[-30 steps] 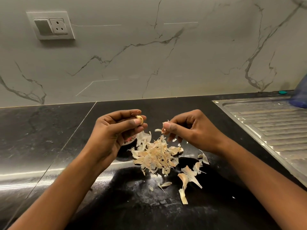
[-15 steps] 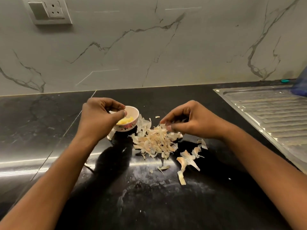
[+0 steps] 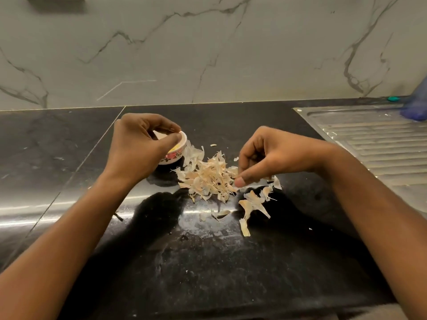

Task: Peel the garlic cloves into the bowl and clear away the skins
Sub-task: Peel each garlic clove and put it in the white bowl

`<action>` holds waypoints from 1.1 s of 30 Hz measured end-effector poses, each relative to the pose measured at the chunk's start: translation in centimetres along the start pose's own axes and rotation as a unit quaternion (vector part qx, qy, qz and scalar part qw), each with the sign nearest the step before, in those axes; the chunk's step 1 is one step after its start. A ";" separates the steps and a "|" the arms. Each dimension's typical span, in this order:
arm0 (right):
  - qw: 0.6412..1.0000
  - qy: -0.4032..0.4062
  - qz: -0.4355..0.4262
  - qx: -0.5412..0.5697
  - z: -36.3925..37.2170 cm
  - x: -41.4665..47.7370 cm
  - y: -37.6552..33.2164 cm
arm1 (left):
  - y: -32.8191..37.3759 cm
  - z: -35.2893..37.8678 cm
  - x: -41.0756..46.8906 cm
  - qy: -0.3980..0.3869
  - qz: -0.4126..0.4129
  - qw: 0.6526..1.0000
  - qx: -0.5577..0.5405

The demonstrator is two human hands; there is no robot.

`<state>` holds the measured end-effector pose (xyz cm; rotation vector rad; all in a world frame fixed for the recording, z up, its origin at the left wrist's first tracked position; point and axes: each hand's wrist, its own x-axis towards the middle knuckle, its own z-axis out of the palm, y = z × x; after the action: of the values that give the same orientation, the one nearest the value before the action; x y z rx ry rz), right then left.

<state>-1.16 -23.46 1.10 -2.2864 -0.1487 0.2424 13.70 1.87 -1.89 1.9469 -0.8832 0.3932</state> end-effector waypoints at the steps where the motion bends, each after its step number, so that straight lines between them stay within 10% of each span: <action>1: 1.000 -0.019 0.014 -0.018 0.1 -0.1 -0.1 | 0.4 0.3 -0.2 -0.004 0.011 1.000 -0.026; 13: 0.983 -0.122 0.083 -0.109 1.3 0.2 -1.1 | 2.0 3.4 -2.5 -0.147 0.029 0.973 -0.178; 24: 0.971 0.161 -0.112 0.135 0.6 1.0 0.2 | 2.9 2.7 -2.5 -0.188 -0.065 0.927 -0.319; 33: 0.959 0.167 -0.129 0.188 1.5 1.7 0.5 | 2.7 2.9 -2.3 -0.155 -0.078 0.927 -0.331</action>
<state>0.15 -22.36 -0.43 -1.8708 -0.2030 -0.2353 9.96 -0.45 -3.08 1.4399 -0.9001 -0.2948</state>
